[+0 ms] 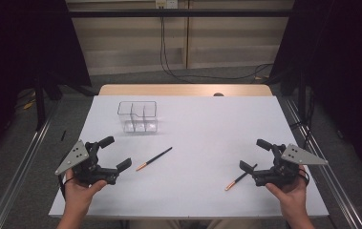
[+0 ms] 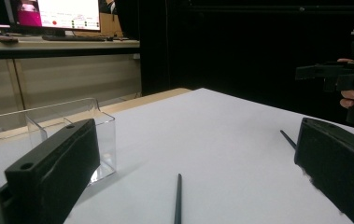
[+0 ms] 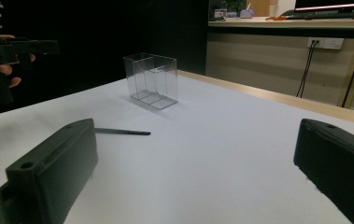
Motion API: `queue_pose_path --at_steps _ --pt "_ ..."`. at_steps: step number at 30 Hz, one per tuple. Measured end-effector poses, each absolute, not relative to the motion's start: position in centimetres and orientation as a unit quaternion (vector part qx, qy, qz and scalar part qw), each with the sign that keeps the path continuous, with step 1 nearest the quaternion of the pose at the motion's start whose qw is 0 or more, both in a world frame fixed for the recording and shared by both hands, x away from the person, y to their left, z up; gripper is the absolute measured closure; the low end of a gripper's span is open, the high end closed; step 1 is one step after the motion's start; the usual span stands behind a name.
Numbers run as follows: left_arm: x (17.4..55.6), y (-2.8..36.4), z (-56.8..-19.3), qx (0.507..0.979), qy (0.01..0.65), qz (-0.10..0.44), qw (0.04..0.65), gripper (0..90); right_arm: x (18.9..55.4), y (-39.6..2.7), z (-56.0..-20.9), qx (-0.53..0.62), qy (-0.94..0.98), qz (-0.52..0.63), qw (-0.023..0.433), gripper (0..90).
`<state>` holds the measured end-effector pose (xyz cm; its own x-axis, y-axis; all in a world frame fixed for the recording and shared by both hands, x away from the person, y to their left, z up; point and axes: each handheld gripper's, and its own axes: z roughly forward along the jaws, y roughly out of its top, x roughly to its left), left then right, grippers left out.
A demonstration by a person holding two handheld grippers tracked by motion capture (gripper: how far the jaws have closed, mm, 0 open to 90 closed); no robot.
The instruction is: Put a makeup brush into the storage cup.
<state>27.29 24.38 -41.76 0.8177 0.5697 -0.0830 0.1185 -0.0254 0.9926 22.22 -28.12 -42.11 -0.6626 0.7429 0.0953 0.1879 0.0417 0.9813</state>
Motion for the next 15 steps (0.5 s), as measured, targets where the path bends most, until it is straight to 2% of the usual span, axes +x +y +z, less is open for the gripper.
queue_pose_path --at_steps 15 --pt "27.42 24.31 -41.78 0.694 0.248 0.175 0.653 0.0 22.23 -28.15 -42.09 0.339 0.683 0.604 0.231 0.0"
